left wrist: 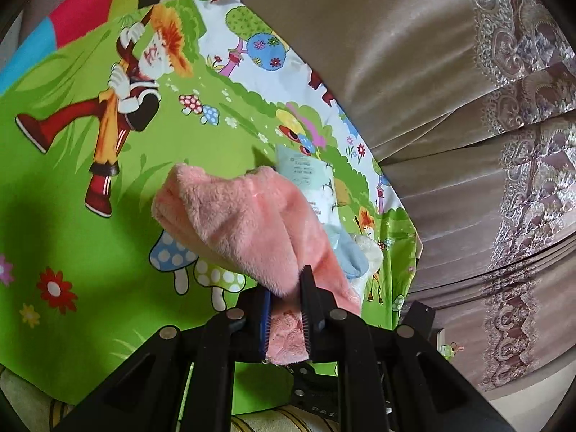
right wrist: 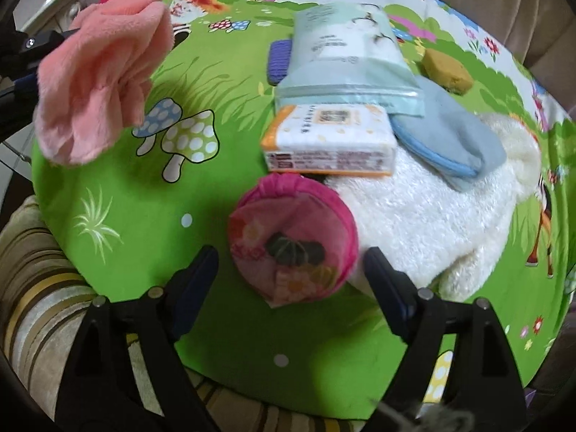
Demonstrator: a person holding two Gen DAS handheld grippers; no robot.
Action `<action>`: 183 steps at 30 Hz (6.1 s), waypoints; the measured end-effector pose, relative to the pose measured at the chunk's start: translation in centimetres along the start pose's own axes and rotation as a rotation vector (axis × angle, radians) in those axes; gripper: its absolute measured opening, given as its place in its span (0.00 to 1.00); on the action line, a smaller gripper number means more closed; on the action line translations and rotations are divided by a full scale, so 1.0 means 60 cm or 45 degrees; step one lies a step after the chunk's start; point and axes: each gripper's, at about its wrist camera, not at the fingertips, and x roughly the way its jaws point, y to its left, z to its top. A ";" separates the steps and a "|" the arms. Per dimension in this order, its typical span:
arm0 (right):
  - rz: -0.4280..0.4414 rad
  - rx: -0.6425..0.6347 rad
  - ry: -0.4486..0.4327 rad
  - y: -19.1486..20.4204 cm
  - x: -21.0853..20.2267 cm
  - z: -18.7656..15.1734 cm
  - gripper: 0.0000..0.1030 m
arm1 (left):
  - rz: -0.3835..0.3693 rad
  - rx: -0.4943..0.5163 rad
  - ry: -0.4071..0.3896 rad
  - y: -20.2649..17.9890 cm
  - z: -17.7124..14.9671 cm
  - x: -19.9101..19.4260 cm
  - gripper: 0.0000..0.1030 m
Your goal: Organize soft objects
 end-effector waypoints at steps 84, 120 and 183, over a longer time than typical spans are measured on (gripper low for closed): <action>-0.520 0.990 -0.229 -0.404 -0.366 -0.565 0.80 | -0.239 0.792 0.943 -0.452 -0.492 0.266 0.55; -0.316 0.758 -0.227 -0.340 -0.288 -0.390 0.82 | 0.292 0.090 0.221 -0.116 -0.006 0.182 0.82; -0.106 0.057 -0.184 -0.077 0.074 0.207 0.75 | 0.237 -0.044 -0.022 0.002 0.012 0.042 0.76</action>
